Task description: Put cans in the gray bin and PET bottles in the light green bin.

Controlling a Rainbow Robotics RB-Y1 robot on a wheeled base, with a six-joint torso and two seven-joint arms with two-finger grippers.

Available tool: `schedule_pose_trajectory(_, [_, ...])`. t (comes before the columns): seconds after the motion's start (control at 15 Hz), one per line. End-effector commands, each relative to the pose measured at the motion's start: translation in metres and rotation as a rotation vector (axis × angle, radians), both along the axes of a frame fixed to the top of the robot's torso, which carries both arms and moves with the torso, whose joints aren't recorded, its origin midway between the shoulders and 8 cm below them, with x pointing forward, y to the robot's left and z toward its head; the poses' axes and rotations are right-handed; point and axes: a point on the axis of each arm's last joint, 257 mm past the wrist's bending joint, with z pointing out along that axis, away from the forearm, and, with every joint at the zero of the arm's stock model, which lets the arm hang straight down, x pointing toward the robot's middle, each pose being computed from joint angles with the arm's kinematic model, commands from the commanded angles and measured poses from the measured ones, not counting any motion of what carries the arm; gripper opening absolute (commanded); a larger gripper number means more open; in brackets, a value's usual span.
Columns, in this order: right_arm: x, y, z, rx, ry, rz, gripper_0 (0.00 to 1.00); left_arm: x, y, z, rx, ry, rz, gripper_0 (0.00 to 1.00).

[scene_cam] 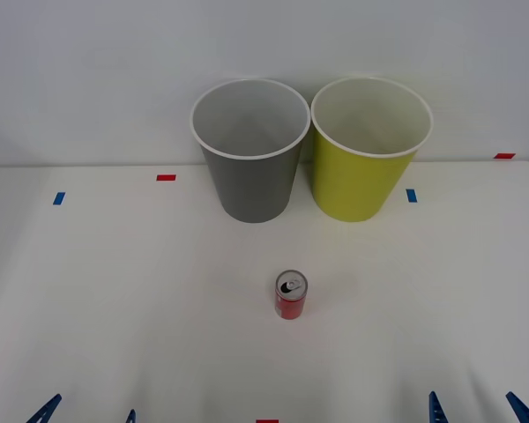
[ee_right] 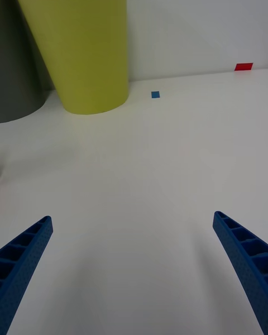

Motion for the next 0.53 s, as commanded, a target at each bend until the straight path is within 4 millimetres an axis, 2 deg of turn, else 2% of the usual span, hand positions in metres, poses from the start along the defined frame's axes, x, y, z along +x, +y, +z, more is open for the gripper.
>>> schedule_pose_trajectory(0.07, [0.000,0.000,0.000,0.000,0.000,0.000,1.00,0.008,-0.014,0.004,0.003,-0.020,-0.086,1.00])
schedule_pose_trajectory(0.4, [0.000,0.000,0.000,0.000,0.000,0.000,1.00,0.021,-0.032,0.013,0.042,-0.052,-0.249,1.00])
schedule_pose_trajectory(0.53, [0.000,0.000,0.000,0.000,0.000,0.000,1.00,0.025,-0.039,0.010,0.047,-0.054,-0.298,1.00])
